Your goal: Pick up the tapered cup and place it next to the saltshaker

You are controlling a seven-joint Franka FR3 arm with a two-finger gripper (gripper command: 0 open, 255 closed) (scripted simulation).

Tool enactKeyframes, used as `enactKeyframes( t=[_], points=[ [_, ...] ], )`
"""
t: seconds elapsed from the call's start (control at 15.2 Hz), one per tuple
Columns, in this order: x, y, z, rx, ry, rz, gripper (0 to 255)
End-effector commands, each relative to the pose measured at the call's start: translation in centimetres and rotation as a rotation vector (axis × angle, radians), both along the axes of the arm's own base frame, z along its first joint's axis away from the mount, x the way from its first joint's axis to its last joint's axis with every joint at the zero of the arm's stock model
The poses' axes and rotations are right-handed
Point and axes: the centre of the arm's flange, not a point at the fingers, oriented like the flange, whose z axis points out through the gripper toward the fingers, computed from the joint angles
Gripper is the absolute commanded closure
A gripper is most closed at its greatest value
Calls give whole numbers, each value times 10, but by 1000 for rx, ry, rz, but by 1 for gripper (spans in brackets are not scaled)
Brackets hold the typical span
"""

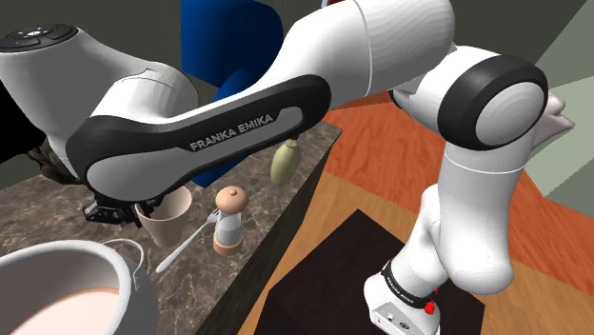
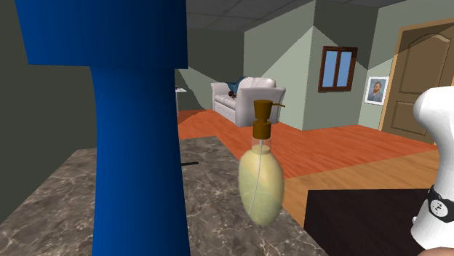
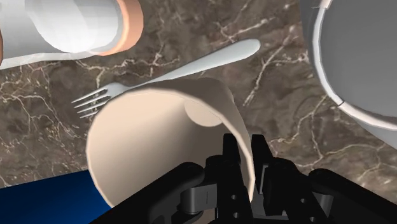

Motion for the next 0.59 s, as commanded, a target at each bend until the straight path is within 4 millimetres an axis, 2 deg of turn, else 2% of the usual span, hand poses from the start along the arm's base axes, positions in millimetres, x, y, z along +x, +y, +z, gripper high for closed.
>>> enactKeyframes(
  t=[0.0, 0.26, 0.33, 0.53],
  points=[
    [0, 0, -1, 0, -1, 0, 255],
    [0, 0, -1, 0, -1, 0, 255],
    [0, 0, -1, 0, -1, 0, 0],
    [0, 0, -1, 0, -1, 0, 0]
  ],
)
